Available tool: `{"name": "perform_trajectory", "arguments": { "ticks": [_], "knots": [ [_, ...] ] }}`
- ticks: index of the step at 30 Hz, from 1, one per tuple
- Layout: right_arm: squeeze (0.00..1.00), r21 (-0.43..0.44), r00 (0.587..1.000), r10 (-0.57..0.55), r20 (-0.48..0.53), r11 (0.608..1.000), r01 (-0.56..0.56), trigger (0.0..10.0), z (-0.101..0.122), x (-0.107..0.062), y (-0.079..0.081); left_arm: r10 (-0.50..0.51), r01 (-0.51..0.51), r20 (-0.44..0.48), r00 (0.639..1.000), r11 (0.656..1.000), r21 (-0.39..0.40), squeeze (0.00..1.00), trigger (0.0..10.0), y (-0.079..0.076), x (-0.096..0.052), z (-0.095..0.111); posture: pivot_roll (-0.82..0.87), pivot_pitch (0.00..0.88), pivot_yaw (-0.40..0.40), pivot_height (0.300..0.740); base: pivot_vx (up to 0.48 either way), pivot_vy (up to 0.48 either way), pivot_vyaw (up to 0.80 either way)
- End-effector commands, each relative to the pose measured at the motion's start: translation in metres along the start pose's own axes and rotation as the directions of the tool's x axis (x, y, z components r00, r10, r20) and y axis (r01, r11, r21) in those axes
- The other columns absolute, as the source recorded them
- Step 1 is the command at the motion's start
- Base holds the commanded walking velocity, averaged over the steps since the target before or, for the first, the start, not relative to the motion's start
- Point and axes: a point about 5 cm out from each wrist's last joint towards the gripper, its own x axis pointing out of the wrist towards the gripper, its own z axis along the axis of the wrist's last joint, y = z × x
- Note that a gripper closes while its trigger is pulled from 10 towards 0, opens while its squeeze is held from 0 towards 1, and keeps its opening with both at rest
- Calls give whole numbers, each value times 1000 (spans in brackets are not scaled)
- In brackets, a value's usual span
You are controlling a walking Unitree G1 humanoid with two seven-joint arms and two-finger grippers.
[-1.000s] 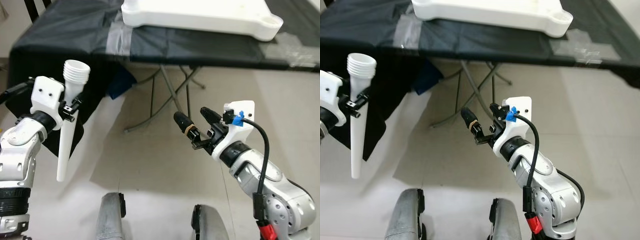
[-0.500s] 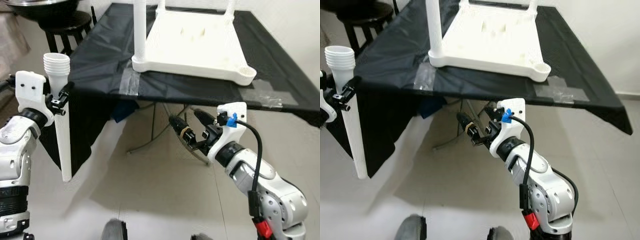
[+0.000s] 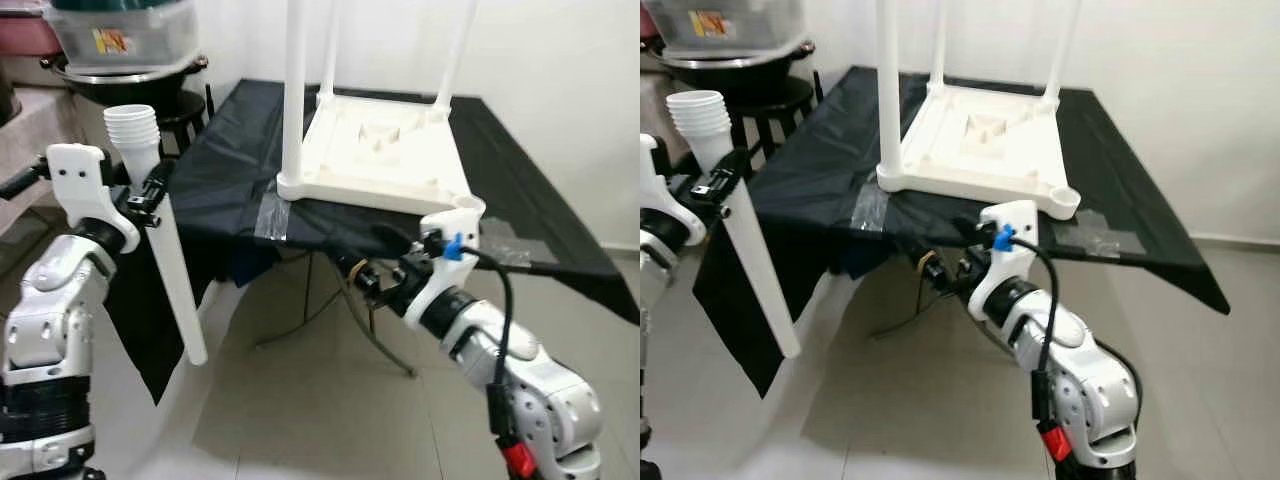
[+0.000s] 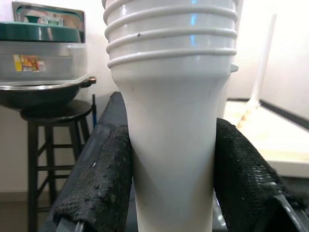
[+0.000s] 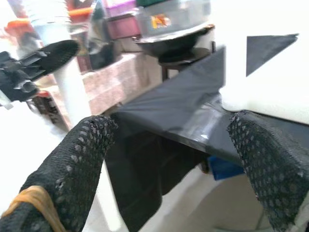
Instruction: Building children table
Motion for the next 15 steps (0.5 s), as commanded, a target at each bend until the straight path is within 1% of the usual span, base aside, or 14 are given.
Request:
{"name": "perform_trajectory", "arguments": {
  "ticks": [1, 2, 3, 4, 5, 6, 7, 8, 9, 10, 11, 13, 14, 15],
  "knots": [
    [0, 14, 1000, 12, -16, 1000, -12, 10000, -6, 1, 0, -25, 25, 25, 999, 1000, -14, 0, 10000, -8, 3, 7, 67, 0, -63, 730, 0, 0, 0],
    [0, 20, 999, 21, -25, 1000, -20, 10000, -9, 2, 0, -44, 46, 28, 999, 997, -55, 0, 10000, -15, 7, 7, 68, 0, -64, 735, 0, 0, 0],
    [0, 20, 999, 21, -25, 1000, -20, 10000, -9, 2, 0, -44, 46, 28, 999, 997, -55, 0, 10000, -15, 7, 7, 68, 0, -64, 735, 0, 0, 0],
    [0, 27, 999, 26, -33, 999, -25, 10000, -12, 4, 0, -67, 69, 26, 997, 993, -92, 0, 10000, -21, 10, 8, 69, 0, -63, 740, 0, 0, 0],
    [0, 27, 999, 26, -33, 999, -25, 10000, -12, 4, 0, -67, 69, 26, 997, 993, -92, 0, 10000, -21, 10, 8, 69, 0, -63, 740, 0, 0, 0],
    [0, 32, 999, 32, -43, 999, -31, 10000, -14, 5, 0, -95, 97, 24, 995, 986, -136, 0, 10000, -29, 12, 8, 68, 0, -63, 740, 0, 0, 0],
    [0, 32, 999, 32, -43, 999, -31, 10000, -14, 5, 0, -95, 97, 24, 995, 986, -136, 0, 10000, -29, 12, 8, 68, 0, -63, 740, 0, 0, 0],
    [0, 32, 998, 37, -52, 999, -35, 10000, -17, 6, 0, -122, 124, 20, 992, 977, -172, 0, 10000, -36, 13, 7, 68, 0, -63, 740, 0, 0, 0],
    [0, 32, 998, 37, -52, 999, -35, 10000, -17, 6, 0, -122, 124, 20, 992, 977, -172, 0, 10000, -36, 13, 7, 68, 0, -63, 740, 0, 0, 0],
    [0, 30, 997, 40, -61, 999, -39, 10000, -18, 6, -1, -142, 144, 20, 990, 971, -191, 0, 10000, -41, 13, 7, 68, 0, -63, 740, 0, 0, 0],
    [0, 30, 997, 40, -61, 999, -39, 10000, -18, 6, -1, -142, 144, 20, 990, 971, -191, 0, 10000, -41, 13, 7, 68, 0, -63, 740, 0, 0, 0],
    [0, 19, 995, 47, -93, 999, -46, 10000, -24, 6, -1, -168, 170, 28, 985, 960, -223, 0, 10000, -50, 16, 9, 69, 0, -63, 740, 0, 0, 0],
    [0, 19, 995, 47, -93, 999, -46, 10000, -24, 6, -1, -168, 170, 28, 985, 960, -223, 0, 10000, -50, 16, 9, 69, 0, -63, 740, 0, 0, 0],
    [0, 12, 993, 45, -112, 999, -44, 10000, -28, 6, -2, -183, 186, 36, 982, 954, -233, 0, 10000, -54, 17, 11, 69, 0, -63, 740, 0, 0, 0]
  ]
}}
